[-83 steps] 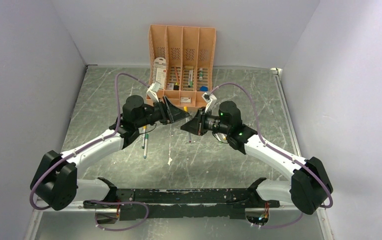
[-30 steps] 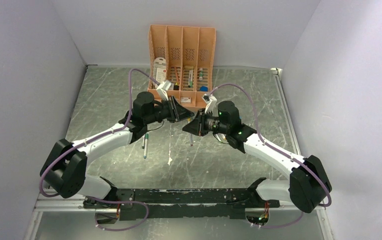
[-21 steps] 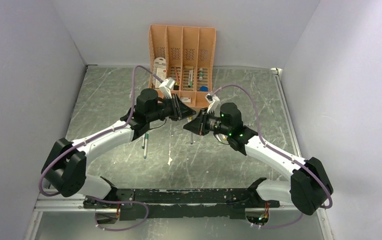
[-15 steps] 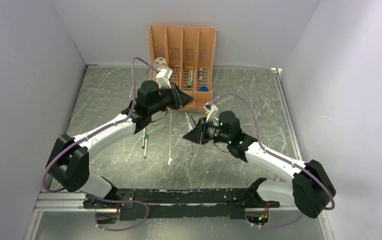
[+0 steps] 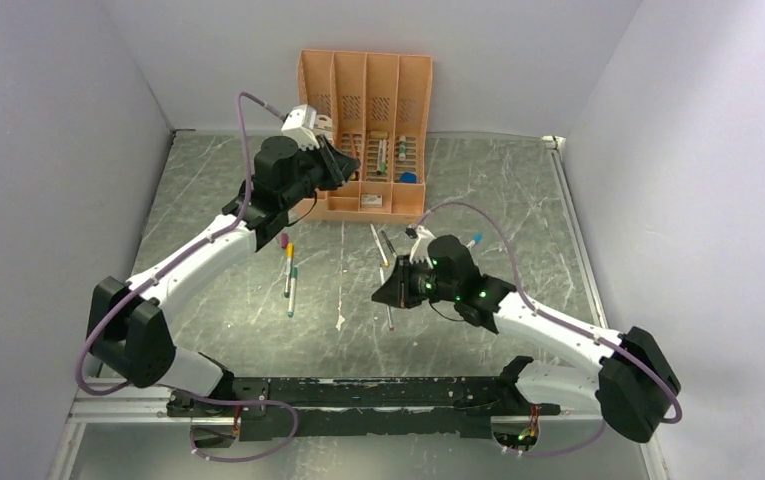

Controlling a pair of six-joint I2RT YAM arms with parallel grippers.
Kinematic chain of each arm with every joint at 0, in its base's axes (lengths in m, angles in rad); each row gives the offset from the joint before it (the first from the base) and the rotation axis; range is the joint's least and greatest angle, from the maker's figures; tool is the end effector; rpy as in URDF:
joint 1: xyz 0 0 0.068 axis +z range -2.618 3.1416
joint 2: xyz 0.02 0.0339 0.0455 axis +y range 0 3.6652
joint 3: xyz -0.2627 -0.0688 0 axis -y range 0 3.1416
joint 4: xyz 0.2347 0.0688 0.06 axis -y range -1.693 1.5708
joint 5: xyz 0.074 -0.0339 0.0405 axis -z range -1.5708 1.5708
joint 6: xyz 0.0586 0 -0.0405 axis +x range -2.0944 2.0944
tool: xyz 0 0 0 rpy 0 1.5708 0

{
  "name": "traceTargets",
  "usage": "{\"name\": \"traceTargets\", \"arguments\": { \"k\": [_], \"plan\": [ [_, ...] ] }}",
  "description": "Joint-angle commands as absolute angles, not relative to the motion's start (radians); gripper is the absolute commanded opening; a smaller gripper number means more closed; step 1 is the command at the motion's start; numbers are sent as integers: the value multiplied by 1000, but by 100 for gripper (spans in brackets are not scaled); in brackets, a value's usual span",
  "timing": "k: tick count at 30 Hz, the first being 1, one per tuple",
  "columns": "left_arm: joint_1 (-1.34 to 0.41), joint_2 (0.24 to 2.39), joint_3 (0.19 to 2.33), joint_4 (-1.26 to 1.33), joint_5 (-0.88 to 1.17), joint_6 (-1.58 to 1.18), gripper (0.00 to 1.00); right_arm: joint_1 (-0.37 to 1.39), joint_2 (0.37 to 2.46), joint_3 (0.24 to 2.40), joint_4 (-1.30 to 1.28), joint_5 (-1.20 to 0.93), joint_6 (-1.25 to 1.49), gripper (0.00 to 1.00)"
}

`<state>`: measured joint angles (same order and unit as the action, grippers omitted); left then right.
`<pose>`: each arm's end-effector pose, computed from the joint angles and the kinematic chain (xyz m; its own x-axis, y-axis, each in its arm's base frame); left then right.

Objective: Open the pen caps

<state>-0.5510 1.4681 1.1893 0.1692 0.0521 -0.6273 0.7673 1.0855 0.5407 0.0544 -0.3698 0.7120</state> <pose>0.3110 -0.1947 0.3534 -0.4082 -0.4371 -0.8014 0.4043 0.7005 -0.5881 0.1600 0.1838 0.2150 -0.8295 0.0464 -0.5566 -0.4423 0.5541 0.7052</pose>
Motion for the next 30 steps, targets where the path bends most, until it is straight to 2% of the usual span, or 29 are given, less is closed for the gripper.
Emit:
{"name": "traceTargets", "arguments": {
  "k": [1,6,13,22,30],
  "plan": [
    [-544,1375,1145,-9,66,-587,12,760,1184,712,-177,-175,563,0],
    [-545,1264,1029,-109,65,-578,12,700,1349,876,-319,-27,463,0],
    [-542,1155,945,-211,25,-573,12,629,1571,1076,-374,57,366,0],
    [-540,1135,923,-228,30,-565,12,600,1809,1222,-352,78,317,0],
    [-538,1141,937,-241,20,-551,12,585,1895,1264,-332,53,307,1]
  ]
}}
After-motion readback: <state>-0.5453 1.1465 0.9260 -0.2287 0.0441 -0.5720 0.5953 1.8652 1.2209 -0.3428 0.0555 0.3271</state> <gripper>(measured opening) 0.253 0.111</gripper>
